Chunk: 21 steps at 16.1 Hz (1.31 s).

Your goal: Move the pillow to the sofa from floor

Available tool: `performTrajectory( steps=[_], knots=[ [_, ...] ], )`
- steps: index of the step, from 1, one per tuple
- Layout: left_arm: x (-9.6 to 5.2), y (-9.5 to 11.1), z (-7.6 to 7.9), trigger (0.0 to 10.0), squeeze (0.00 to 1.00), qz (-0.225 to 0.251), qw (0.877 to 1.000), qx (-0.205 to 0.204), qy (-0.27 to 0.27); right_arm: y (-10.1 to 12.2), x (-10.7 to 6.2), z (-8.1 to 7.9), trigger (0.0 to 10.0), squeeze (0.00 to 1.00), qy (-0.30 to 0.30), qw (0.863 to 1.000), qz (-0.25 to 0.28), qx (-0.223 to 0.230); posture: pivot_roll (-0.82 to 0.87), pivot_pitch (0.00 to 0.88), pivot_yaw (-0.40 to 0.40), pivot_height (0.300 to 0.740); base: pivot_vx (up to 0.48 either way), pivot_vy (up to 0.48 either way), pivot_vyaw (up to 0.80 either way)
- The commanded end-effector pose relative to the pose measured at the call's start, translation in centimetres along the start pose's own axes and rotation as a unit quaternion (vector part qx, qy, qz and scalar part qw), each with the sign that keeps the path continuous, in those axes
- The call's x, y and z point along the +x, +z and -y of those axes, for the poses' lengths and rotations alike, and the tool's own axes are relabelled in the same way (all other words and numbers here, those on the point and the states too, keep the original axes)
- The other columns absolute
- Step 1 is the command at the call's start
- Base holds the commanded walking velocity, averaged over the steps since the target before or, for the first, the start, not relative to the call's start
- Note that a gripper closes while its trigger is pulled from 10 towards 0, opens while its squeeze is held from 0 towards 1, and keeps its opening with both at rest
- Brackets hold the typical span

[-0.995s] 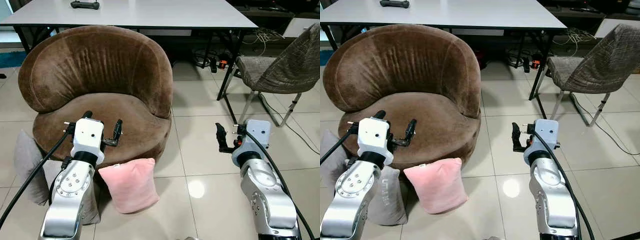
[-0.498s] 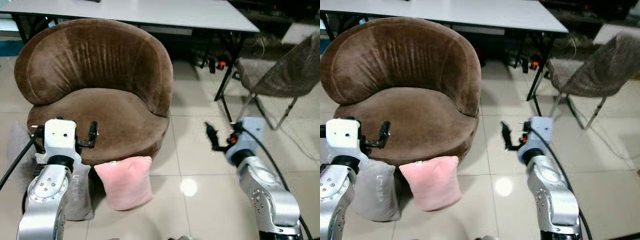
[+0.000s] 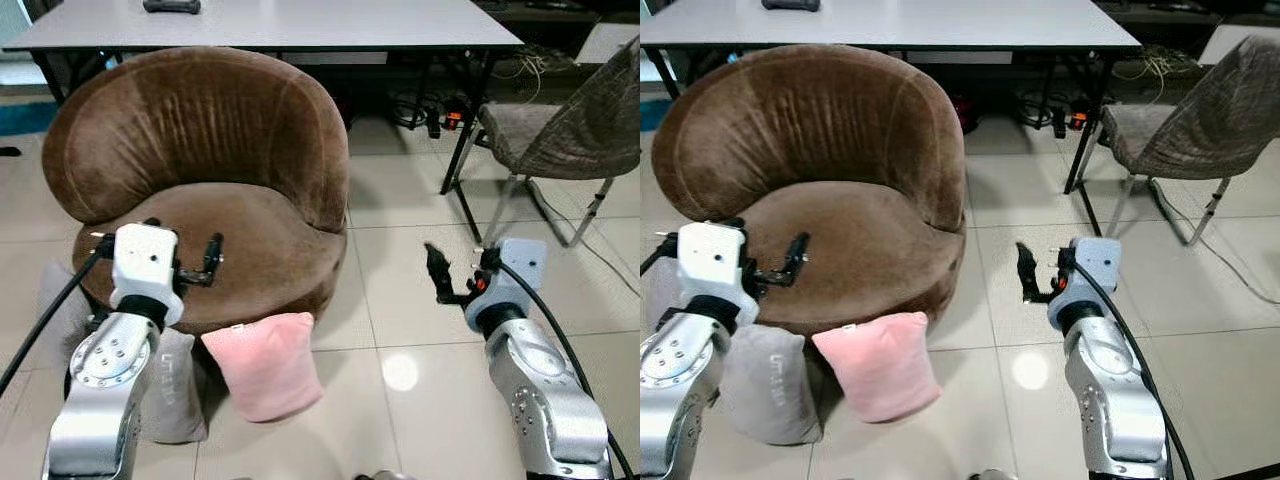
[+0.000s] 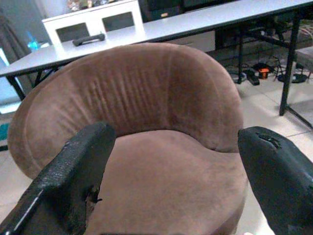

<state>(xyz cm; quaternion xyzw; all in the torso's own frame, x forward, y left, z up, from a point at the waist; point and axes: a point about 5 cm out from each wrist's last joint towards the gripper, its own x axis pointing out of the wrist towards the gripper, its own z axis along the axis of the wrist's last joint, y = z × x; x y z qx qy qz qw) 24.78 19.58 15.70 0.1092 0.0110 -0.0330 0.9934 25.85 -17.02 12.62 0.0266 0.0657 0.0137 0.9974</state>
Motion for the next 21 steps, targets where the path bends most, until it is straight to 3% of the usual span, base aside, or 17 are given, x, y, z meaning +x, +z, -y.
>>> performTrajectory(
  steps=[1, 4, 9, 13, 15, 17, 21],
  knots=[
    [0.2, 0.1, 0.0, 10.0, 0.0, 0.004, 1.0, 0.003, -0.002, 0.6, -0.1, 0.0, 10.0, 0.0, -0.023, 0.997, 0.024, -0.07, 0.05, 0.0, 0.014, 0.74, 0.0, 0.0, 0.46],
    [0.4, 0.3, -0.1, 10.0, 0.0, 0.01, 1.0, 0.019, 0.019, 1.5, 1.0, -1.1, 10.0, 0.0, -0.023, 0.987, 0.082, -0.135, 0.06, 0.0, -0.002, 0.74, 0.0, 0.0, 0.8],
    [-0.3, -0.1, -0.2, 10.0, 0.0, 0.009, 0.999, 0.018, 0.034, 1.8, 1.4, -2.1, 10.0, 0.0, -0.01, 0.984, 0.12, -0.132, 0.08, 0.0, -0.03, 0.74, 0.0, 0.0, 0.8],
    [-0.4, -0.2, 0.2, 10.0, 0.0, 0.011, 1.0, 0.015, 0.02, 1.4, 1.5, -2.2, 10.0, 0.0, -0.004, 0.989, 0.105, -0.105, 0.05, 0.0, -0.019, 0.74, 0.0, 0.0, 0.8],
    [-0.2, -0.2, 0.3, 10.0, 0.0, 0.014, 1.0, 0.018, 0.015, 0.3, 1.7, -1.2, 10.0, 0.0, -0.028, 0.998, 0.028, -0.039, 0.04, 0.0, -0.019, 0.74, 0.0, 0.0, 0.0],
    [-0.1, -0.3, 0.2, 10.0, 0.0, 0.012, 1.0, 0.011, 0.02, 0.7, 1.5, -1.0, 10.0, 0.0, -0.035, 0.996, 0.057, -0.066, 0.04, 0.0, -0.025, 0.74, 0.0, 0.0, 0.0],
    [-0.4, -0.3, 0.0, 10.0, 0.0, 0.011, 0.999, 0.012, 0.029, 0.6, 1.6, -1.0, 10.0, 0.0, -0.04, 0.997, 0.056, -0.041, 0.06, 0.0, -0.039, 0.74, 0.302, 0.0, -0.6]
  ],
)
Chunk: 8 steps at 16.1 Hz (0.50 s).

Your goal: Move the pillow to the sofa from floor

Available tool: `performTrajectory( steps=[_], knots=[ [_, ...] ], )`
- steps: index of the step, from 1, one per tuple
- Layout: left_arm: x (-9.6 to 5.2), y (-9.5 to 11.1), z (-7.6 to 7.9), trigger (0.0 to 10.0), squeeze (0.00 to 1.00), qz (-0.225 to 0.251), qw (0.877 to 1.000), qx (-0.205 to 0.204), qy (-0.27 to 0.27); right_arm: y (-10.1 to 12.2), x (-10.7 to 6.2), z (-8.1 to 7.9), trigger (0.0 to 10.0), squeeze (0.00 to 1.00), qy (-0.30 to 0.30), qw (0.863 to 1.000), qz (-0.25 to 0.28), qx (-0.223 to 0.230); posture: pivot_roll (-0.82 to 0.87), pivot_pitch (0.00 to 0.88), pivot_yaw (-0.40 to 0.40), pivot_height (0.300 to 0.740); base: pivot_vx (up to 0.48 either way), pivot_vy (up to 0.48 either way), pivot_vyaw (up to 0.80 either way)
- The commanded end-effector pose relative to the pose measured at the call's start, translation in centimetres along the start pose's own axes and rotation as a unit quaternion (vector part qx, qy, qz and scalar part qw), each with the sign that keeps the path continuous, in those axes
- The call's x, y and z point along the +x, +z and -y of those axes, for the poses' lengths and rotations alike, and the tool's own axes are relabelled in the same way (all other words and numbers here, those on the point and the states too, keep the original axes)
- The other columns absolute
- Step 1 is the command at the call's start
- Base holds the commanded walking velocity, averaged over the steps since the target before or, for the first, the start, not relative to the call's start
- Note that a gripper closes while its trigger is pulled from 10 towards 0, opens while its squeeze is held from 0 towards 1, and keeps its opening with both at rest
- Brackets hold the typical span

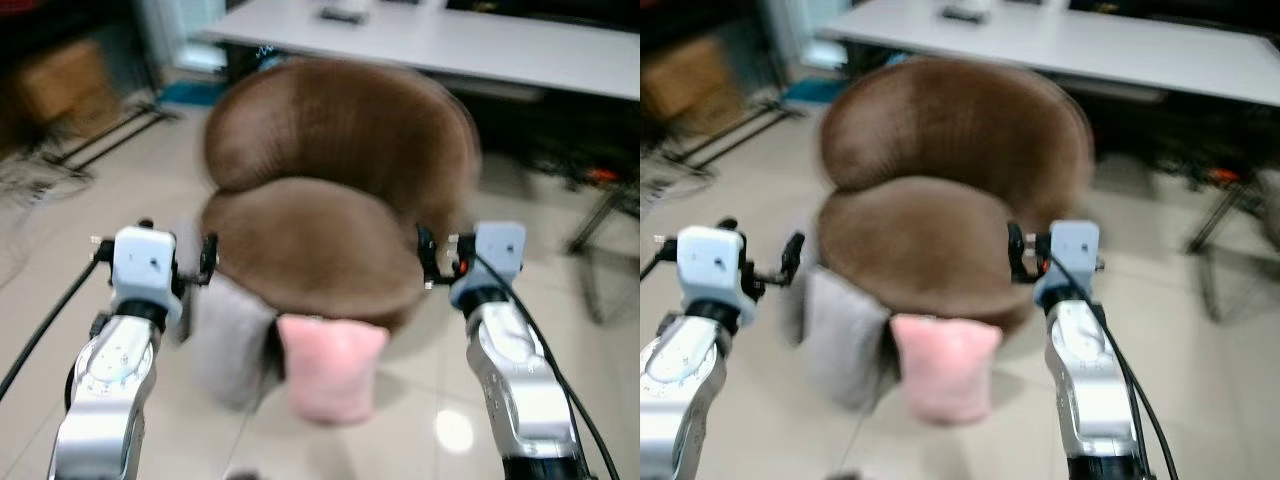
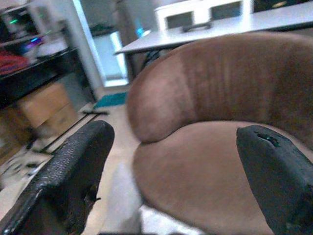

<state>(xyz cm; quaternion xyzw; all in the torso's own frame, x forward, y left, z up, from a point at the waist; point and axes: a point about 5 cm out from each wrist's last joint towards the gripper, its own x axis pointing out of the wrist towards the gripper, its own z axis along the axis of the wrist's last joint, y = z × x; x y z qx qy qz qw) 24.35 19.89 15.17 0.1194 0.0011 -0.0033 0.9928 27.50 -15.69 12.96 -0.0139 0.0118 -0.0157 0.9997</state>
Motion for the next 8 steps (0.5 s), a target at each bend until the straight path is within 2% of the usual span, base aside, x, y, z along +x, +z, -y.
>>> performTrajectory(
  steps=[1, 3, 4, 5, 8],
  knots=[
    [-0.1, 0.2, 0.2, 10.0, 0.0, 0.004, 1.0, 0.001, -0.001, 0.3, 0.0, 0.6, 10.0, 0.0, -0.031, 0.999, 0.024, -0.009, 0.06, 0.0, -0.035, 0.74, 0.315, 0.0, -0.8],
    [-0.2, 0.2, 0.2, 10.0, 0.0, 0.004, 1.0, 0.001, -0.003, -0.1, -0.3, 0.8, 10.0, 0.0, -0.042, 0.999, 0.015, -0.001, 0.05, 0.0, -0.027, 0.74, 0.319, 0.0, -0.8],
    [-0.1, 0.2, 0.2, 10.0, 0.0, 0.004, 1.0, 0.001, -0.005, -0.4, -0.5, 0.6, 10.0, 0.0, -0.019, 1.0, 0.0, 0.014, 0.05, 0.0, -0.027, 0.74, 0.319, 0.0, -0.68],
    [-0.1, 0.2, 0.2, 10.0, 0.0, 0.004, 1.0, -0.001, -0.007, -0.5, -0.8, 0.4, 10.0, 0.0, 0.003, 0.999, -0.002, 0.041, 0.05, 0.0, -0.019, 0.74, 0.319, 0.0, 0.0],
    [-0.2, 0.1, 0.4, 10.0, 0.0, 0.005, 1.0, -0.009, -0.013, -0.3, -1.0, 0.2, 10.0, 0.0, 0.011, 0.999, 0.004, 0.048, 0.04, 0.0, -0.015, 0.74, 0.323, 0.0, 0.0]
  ],
)
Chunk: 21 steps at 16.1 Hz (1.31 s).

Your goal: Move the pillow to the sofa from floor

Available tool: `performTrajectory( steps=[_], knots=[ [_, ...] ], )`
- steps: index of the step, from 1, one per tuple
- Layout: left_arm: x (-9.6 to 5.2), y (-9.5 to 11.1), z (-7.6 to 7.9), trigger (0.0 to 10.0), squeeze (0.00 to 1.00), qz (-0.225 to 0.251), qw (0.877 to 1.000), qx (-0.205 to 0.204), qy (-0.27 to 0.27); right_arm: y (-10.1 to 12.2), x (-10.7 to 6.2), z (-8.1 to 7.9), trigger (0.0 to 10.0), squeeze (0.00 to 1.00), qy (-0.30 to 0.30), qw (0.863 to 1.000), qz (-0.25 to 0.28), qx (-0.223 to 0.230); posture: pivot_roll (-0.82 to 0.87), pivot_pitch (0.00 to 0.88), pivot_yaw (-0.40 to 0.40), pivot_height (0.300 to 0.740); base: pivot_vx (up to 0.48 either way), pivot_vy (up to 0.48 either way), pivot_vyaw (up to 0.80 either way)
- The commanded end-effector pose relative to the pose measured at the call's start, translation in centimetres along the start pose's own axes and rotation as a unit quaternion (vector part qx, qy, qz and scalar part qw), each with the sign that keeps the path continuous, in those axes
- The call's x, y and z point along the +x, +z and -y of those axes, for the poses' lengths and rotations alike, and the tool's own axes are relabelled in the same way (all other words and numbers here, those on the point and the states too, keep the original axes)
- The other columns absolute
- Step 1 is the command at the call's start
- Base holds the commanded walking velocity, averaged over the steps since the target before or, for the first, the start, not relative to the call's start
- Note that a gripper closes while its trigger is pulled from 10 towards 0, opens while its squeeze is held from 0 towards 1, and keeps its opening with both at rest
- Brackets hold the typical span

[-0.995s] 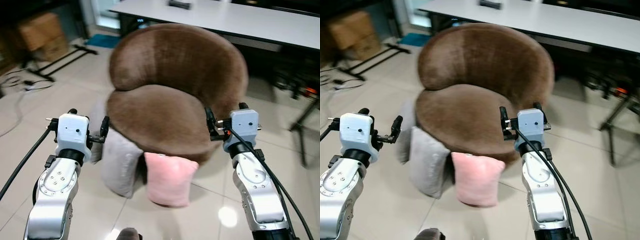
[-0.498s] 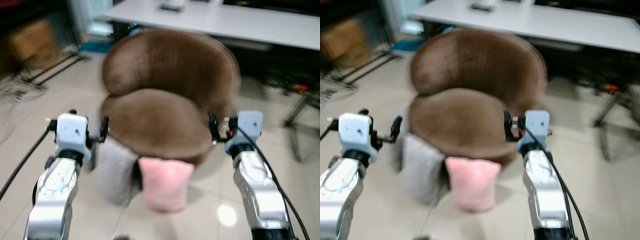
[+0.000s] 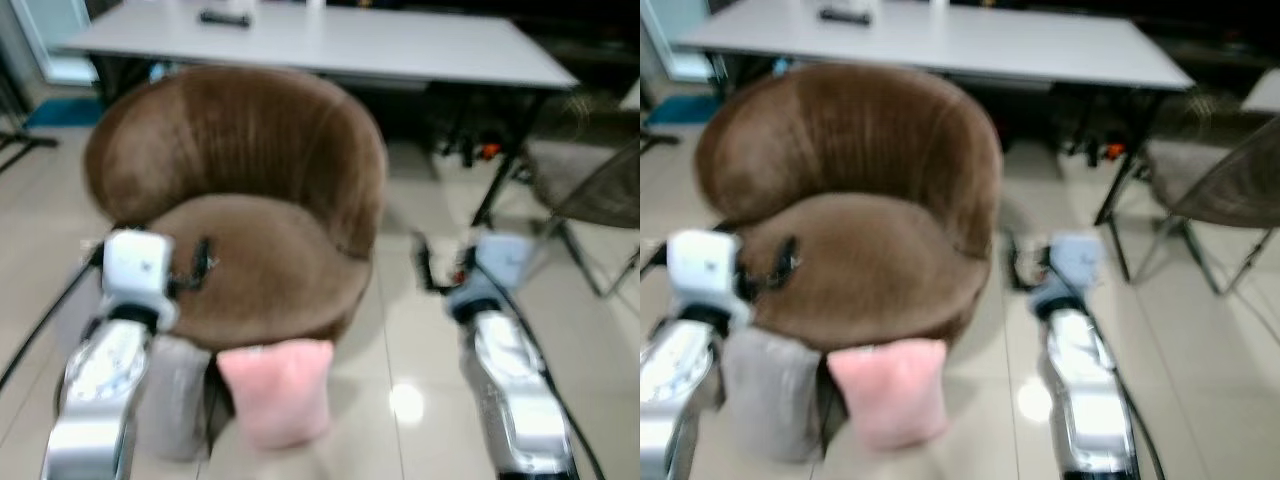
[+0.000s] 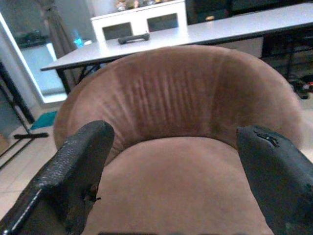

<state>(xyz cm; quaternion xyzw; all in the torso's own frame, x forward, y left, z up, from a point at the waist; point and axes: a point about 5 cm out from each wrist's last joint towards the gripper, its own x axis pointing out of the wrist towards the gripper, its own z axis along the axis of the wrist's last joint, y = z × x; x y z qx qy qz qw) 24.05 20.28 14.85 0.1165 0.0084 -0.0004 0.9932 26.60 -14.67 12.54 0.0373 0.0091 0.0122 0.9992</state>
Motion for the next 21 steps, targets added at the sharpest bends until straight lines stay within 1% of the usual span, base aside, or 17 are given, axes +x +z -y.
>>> performTrajectory(
  steps=[1, 3, 4, 6, 7, 8, 9, 12, 14, 15, 16, 17, 18, 19, 20, 21],
  knots=[
    [0.1, 0.5, 0.9, 10.0, 0.0, 0.013, 1.0, -0.006, -0.017, 0.4, -0.2, 1.0, 10.0, 0.0, -0.004, 1.0, 0.005, 0.009, 0.04, 0.0, -0.017, 0.74, 0.33, 0.0, 0.0],
    [0.1, 0.6, 0.9, 10.0, 0.0, 0.015, 1.0, -0.008, -0.018, 0.4, -0.1, 1.1, 10.0, 0.0, -0.005, 1.0, 0.004, -0.016, 0.04, 0.0, -0.023, 0.74, 0.328, 0.0, 0.0],
    [0.0, 0.6, 1.0, 10.0, 0.0, 0.02, 1.0, -0.02, -0.013, 0.3, 0.0, 1.1, 10.0, 0.0, -0.002, 1.0, 0.002, -0.019, 0.04, 0.0, -0.031, 0.74, 0.0, 0.0, 0.0],
    [-0.1, 0.3, 0.7, 10.0, 0.0, 0.012, 0.999, -0.036, 0.002, 0.6, 0.3, 1.1, 10.0, 0.0, 0.001, 0.999, 0.008, -0.041, 0.04, 0.0, -0.034, 0.74, 0.0, 0.0, 0.0],
    [-0.1, 0.4, 0.6, 10.0, 0.0, 0.015, 1.0, -0.026, 0.002, 0.5, 0.4, 0.7, 10.0, 0.0, 0.023, 0.999, 0.003, -0.035, 0.05, 0.0, -0.045, 0.74, 0.0, 0.0, 0.0],
    [-0.1, 0.5, 0.7, 10.0, 0.0, 0.018, 1.0, -0.017, 0.003, 0.5, 0.5, 0.3, 10.0, 0.0, 0.044, 0.998, 0.003, -0.047, 0.05, 0.0, -0.047, 0.74, 0.0, -0.352, 0.8],
    [-0.1, 0.5, 0.7, 10.0, 0.0, 0.019, 1.0, -0.012, 0.001, 0.3, 0.6, -0.1, 10.0, 0.0, 0.056, 0.997, 0.0, -0.046, 0.05, 0.0, -0.049, 0.74, 0.0, -0.48, 0.8],
    [-0.2, 0.4, 0.8, 10.0, 0.0, 0.015, 1.0, 0.002, -0.004, 0.1, 0.8, -0.2, 10.0, 0.0, 0.047, 0.999, -0.004, -0.028, 0.06, 0.0, -0.044, 0.74, 0.0, -0.48, 0.8],
    [-0.1, 0.4, 0.9, 10.0, 0.0, 0.018, 1.0, 0.012, -0.011, 0.1, 0.8, 0.0, 10.0, 0.0, 0.038, 0.999, -0.001, 0.003, 0.06, 0.0, -0.039, 0.74, 0.0, -0.48, 0.0],
    [-0.1, 0.6, 1.0, 10.0, 0.0, 0.025, 1.0, 0.003, -0.01, 0.4, 0.9, 0.2, 10.0, 0.0, 0.026, 1.0, 0.01, 0.005, 0.06, 0.0, -0.038, 0.74, 0.0, -0.345, 0.0],
    [-0.1, 0.7, 1.0, 10.0, 0.0, 0.026, 1.0, -0.009, -0.008, 0.5, 0.9, 0.3, 10.0, 0.0, 0.02, 1.0, 0.017, -0.01, 0.06, 0.0, -0.038, 0.74, 0.0, 0.0, 0.0],
    [-0.1, 0.8, 0.9, 10.0, 0.0, 0.027, 1.0, -0.006, -0.006, 0.3, 0.9, 0.1, 10.0, 0.0, 0.035, 0.999, 0.013, 0.002, 0.06, 0.0, -0.037, 0.74, 0.0, 0.0, 0.0],
    [-0.1, 0.9, 0.9, 10.0, 0.0, 0.03, 1.0, 0.002, -0.005, 0.3, 0.9, 0.3, 10.0, 0.0, 0.017, 1.0, 0.015, -0.017, 0.06, 0.0, -0.037, 0.74, 0.0, 0.0, 0.0],
    [-0.1, 0.8, 0.8, 10.0, 0.0, 0.03, 1.0, 0.003, -0.002, 0.1, 0.9, 0.4, 10.0, 0.0, 0.01, 0.999, 0.006, -0.029, 0.06, 0.0, -0.038, 0.74, 0.0, 0.0, 0.0],
    [-0.1, 0.8, 0.8, 10.0, 0.0, 0.031, 1.0, -0.002, 0.002, 0.0, 0.9, 0.3, 10.0, 0.0, 0.024, 1.0, -0.006, -0.015, 0.06, 0.0, -0.04, 0.74, 0.0, 0.0, 0.0],
    [-0.2, 0.8, 0.7, 10.0, 0.0, 0.033, 0.999, -0.004, 0.003, 0.0, 0.8, 0.3, 10.0, 0.0, 0.025, 1.0, -0.005, -0.005, 0.06, 0.0, -0.04, 0.74, 0.0, 0.0, 0.0]
  ],
)
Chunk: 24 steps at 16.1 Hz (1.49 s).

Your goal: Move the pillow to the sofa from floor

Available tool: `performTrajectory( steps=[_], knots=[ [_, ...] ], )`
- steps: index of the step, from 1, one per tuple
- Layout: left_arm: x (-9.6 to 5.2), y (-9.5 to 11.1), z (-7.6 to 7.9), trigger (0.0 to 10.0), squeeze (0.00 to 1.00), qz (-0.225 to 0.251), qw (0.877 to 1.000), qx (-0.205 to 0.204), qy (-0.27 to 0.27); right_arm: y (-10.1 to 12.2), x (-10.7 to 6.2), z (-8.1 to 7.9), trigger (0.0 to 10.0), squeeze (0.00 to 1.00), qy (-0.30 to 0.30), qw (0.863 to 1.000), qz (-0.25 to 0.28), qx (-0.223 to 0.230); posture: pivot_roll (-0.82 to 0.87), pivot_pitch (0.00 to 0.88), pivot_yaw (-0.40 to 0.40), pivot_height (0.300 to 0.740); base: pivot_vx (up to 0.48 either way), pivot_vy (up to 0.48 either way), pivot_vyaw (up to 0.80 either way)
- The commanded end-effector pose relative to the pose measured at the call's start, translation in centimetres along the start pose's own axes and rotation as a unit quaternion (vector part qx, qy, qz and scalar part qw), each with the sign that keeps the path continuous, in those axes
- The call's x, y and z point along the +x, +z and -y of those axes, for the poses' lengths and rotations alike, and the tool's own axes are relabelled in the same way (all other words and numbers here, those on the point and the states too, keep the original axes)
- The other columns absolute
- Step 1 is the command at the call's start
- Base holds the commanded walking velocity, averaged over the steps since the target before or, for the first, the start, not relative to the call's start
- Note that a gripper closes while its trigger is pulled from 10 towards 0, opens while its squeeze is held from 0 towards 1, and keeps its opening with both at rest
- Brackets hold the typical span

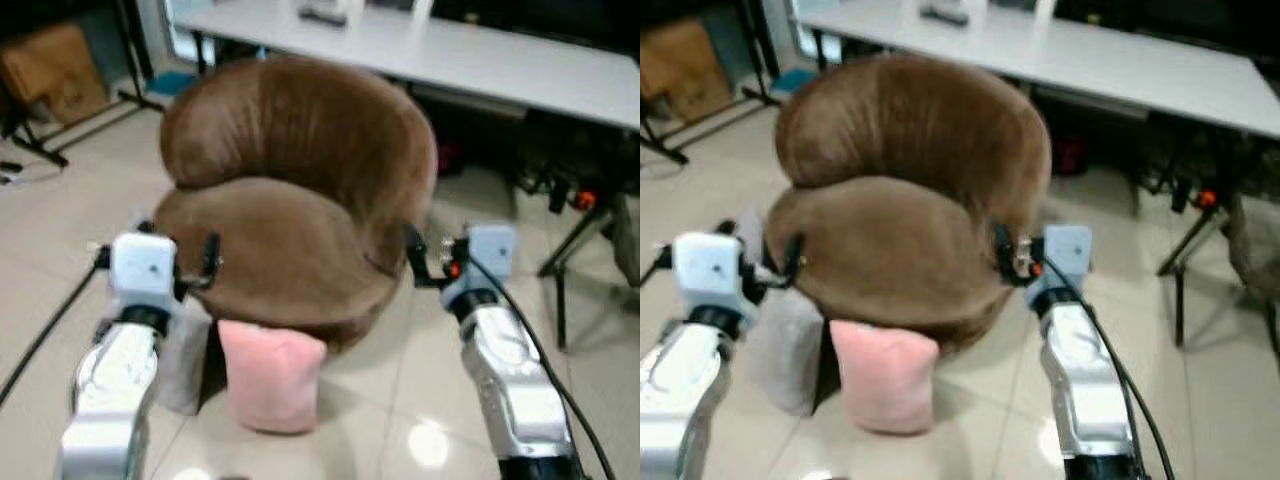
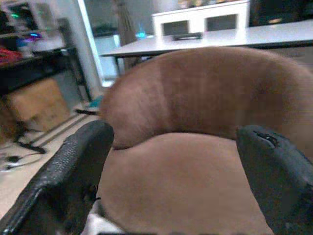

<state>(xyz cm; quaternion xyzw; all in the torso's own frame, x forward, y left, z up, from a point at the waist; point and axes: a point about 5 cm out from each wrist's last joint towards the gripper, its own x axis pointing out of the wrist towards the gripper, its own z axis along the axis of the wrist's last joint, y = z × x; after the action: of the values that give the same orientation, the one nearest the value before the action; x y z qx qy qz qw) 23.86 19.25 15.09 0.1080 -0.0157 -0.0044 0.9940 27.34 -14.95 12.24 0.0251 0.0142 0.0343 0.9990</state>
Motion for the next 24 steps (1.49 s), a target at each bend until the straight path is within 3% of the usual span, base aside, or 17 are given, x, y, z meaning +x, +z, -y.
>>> performTrajectory(
  steps=[1, 2, 6, 11, 14, 18, 19, 24],
  knots=[
    [-0.1, 0.3, -0.4, 10.0, 0.0, 0.009, 1.0, 0.004, 0.006, 0.3, 0.1, -0.2, 10.0, 0.0, 0.004, 1.0, 0.007, 0.017, 0.07, 0.0, -0.049, 0.74, 0.0, 0.0, 0.0],
    [-0.2, 0.3, -0.5, 10.0, 0.0, 0.008, 1.0, 0.007, 0.009, 0.4, 0.0, -0.5, 10.0, 0.0, 0.019, 0.999, 0.013, 0.03, 0.07, 0.0, -0.053, 0.74, 0.0, 0.0, 0.0],
    [-0.1, 0.4, -0.6, 10.0, 0.0, 0.01, 1.0, 0.008, 0.008, 0.5, 0.4, -0.9, 10.0, 0.0, 0.031, 0.999, 0.009, -0.016, 0.07, 0.0, -0.063, 0.74, 0.296, 0.0, 0.4],
    [-0.1, 0.4, -0.7, 10.0, 0.0, 0.009, 1.0, 0.009, 0.01, 0.4, 0.5, -0.7, 10.0, 0.0, 0.025, 1.0, -0.004, 0.013, 0.07, 0.0, -0.077, 0.74, 0.346, 0.0, 0.16],
    [-0.3, 0.4, -0.8, 10.0, 0.0, 0.009, 1.0, 0.009, 0.013, 0.5, 0.7, -0.9, 10.0, 0.0, 0.026, 0.999, -0.002, -0.027, 0.08, 0.0, -0.084, 0.74, 0.351, 0.0, 0.53],
    [-0.4, 0.4, -1.0, 10.0, 0.0, 0.007, 1.0, 0.009, 0.013, 0.8, 0.7, -1.1, 10.0, 0.0, 0.017, 1.0, 0.01, -0.022, 0.08, 0.0, -0.068, 0.74, 0.35, 0.0, 0.2],
    [-0.3, 0.4, -0.9, 10.0, 0.0, 0.008, 1.0, 0.01, 0.008, 0.9, 0.5, -1.3, 10.0, 0.0, 0.022, 0.999, 0.014, -0.046, 0.08, 0.0, -0.063, 0.74, 0.33, 0.0, 0.0],
    [-0.6, 0.6, -0.8, 10.0, 0.0, 0.016, 1.0, 0.004, -0.003, 0.2, 0.3, -1.5, 10.0, 0.0, 0.05, 0.999, 0.004, 0.01, 0.07, 0.0, -0.06, 0.73, 0.053, 0.0, 0.0]
  ],
)
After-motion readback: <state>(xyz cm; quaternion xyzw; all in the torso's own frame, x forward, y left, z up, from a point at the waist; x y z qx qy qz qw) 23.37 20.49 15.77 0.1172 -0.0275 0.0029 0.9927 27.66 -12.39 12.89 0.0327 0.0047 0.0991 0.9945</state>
